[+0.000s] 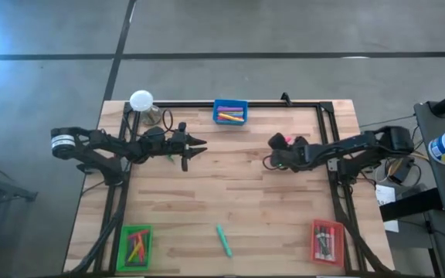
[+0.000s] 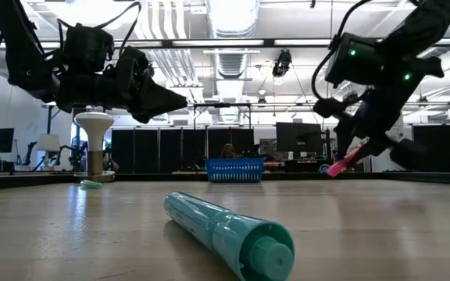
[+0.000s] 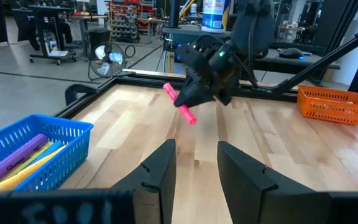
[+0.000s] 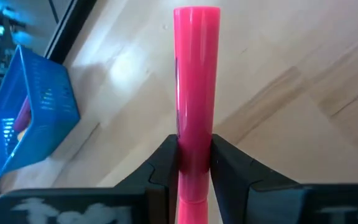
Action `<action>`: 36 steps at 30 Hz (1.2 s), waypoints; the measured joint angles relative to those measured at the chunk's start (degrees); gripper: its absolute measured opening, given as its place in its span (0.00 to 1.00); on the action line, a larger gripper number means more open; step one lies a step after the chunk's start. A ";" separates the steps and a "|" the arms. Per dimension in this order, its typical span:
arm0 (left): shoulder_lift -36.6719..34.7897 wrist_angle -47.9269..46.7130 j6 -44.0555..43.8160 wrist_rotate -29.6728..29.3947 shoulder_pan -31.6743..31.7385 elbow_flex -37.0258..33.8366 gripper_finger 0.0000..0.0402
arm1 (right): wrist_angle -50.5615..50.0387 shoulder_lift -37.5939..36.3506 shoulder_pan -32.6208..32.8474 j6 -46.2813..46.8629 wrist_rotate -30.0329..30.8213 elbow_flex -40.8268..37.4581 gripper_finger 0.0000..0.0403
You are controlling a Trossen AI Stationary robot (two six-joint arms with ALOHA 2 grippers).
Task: Pick & Place Markers
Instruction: Put the pink highlighter into the blue bin
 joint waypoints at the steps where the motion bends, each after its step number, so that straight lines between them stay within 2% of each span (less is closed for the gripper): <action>1: 0.00 0.01 0.00 -0.01 0.00 0.00 0.28 | 1.05 0.85 0.00 0.63 0.16 0.00 0.18; 5: 0.00 0.01 0.00 0.01 0.00 0.00 0.28 | 2.36 2.78 0.00 2.69 0.25 -0.02 0.19; 16: 0.00 -0.01 0.00 0.00 0.01 0.00 0.28 | 2.35 3.10 0.04 2.24 -0.20 -0.07 0.31; 19: 0.00 -0.01 0.00 -0.01 0.00 0.00 0.28 | 2.30 2.79 -0.51 -2.74 0.02 -0.07 0.33; 21: 0.00 -0.01 0.00 0.00 0.01 0.00 0.28 | 2.29 1.45 -2.17 -13.96 0.58 -0.01 0.33; 23: 0.00 -0.01 0.00 0.01 0.02 0.00 0.28 | 2.99 -0.64 -4.69 -30.18 -0.25 0.61 0.33; 27: 0.00 -0.01 0.00 0.00 0.02 0.00 0.28 | 6.95 -4.74 -9.07 -64.61 -9.70 4.28 0.30; 31: 0.00 -0.01 0.00 -0.01 0.00 0.00 0.28 | 6.43 -5.75 -12.22 -86.06 -14.07 11.23 0.26; 33: 0.00 -0.01 0.00 -0.01 0.02 0.00 0.28 | 4.95 -5.02 -14.02 -96.53 -18.46 14.57 0.23; 36: 0.00 -0.01 0.00 0.00 0.01 0.00 0.28 | 1.20 -2.08 -16.86 -108.03 -23.74 18.97 0.17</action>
